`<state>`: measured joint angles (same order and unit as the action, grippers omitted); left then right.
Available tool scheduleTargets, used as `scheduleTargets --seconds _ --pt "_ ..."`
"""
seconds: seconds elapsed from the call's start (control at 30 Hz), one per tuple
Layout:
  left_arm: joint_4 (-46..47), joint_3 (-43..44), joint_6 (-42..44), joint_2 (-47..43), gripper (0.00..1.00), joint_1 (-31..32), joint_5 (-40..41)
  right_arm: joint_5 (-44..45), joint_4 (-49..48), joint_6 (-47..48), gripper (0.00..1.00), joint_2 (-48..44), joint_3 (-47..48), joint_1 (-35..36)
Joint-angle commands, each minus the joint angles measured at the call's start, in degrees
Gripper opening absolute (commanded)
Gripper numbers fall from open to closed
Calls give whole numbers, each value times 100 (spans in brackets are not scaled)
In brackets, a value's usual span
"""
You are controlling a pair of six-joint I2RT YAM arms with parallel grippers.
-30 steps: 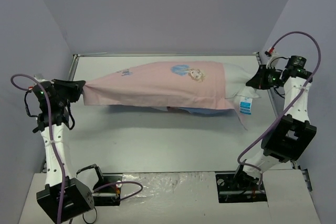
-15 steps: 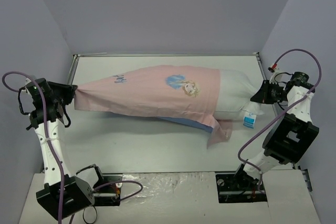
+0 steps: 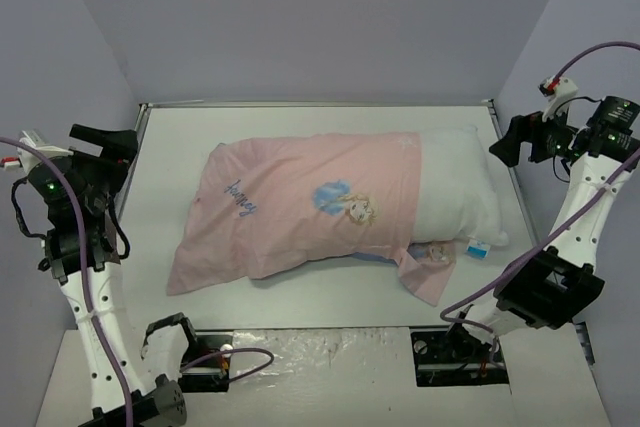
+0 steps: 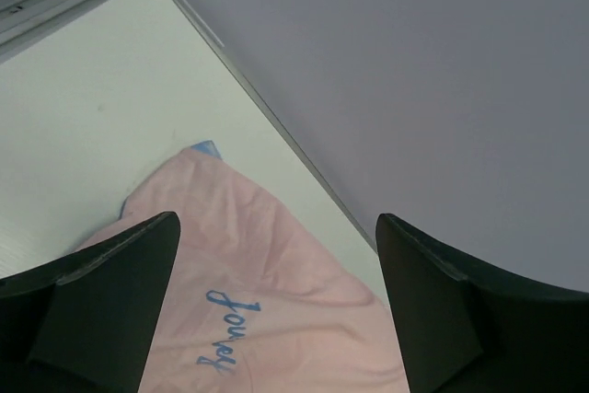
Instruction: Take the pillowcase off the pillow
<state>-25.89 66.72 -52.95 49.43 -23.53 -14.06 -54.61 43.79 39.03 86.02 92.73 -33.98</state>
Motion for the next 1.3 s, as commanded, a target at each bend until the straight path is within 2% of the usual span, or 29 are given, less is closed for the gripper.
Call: scheduleTargets --seconds 0.0,0.13,0.2,0.23,0.27,0.3,0.33,0.47,0.6,0.67,0.7,0.77,0.8,0.83,0.87,0.93,0.97,1.13,1.27 --pt "66 96 197 337 87 330 -237 -262 -27 -1078 96 371 202 442" --pt "383 104 285 1172 90 1339 -412 494 -825 -2842 97 1022 202 945" --pt "453 244 407 1794 91 1570 -544 932 -1274 -3635 99 1188 132 1129" --pt "418 410 417 1972 92 1719 -579 1317 -1668 -3996 100 1215 114 1243" --pt "453 473 426 2139 93 1772 -597 2383 -1863 -4434 100 1233 27 1349" --pt "523 517 400 2376 93 1808 -589 2759 -2022 -4961 100 1268 -26 1550" --pt "593 596 365 2474 93 1825 -563 3015 -2285 -5070 100 1312 -79 1639" --pt "690 807 241 3035 94 1834 -510 3115 -2428 -5317 100 1777 -229 1851" --pt "813 878 13 3432 94 1843 -641 2632 -2489 -5484 99 2234 -518 1904" --pt "936 843 -40 3520 95 1843 -685 1904 -2481 -5327 91 2331 -589 1895" --pt "971 799 -75 3573 95 1843 -703 1606 -2481 -5222 73 2410 -624 1886" --pt "1042 764 -84 3617 95 1843 -703 674 -2454 -4879 54 2481 -668 1877" --pt "1059 738 -84 3626 95 1843 -712 462 -2437 -4774 38 2464 -668 1868" --pt "1077 737 -84 3626 96 1843 -729 -36 -2428 -4451 31 2429 -660 1860" --pt "1077 746 -75 3644 95 1843 -729 -345 -2428 -4265 19 2289 -668 1799" --pt "1025 755 -58 3653 96 1843 -747 -716 -2428 -3983 5 2095 -651 1772" --pt "1033 755 -58 3670 96 1843 -729 -935 -2419 -3573 0 1842 -659 1754" --pt "1094 606 -242 3837 96 1861 -781 -1385 -2419 -2086 0 804 -975 1710" --pt "1191 421 -374 3908 97 1966 -808 -1596 -2428 -794 0 -373 -1554 1728"
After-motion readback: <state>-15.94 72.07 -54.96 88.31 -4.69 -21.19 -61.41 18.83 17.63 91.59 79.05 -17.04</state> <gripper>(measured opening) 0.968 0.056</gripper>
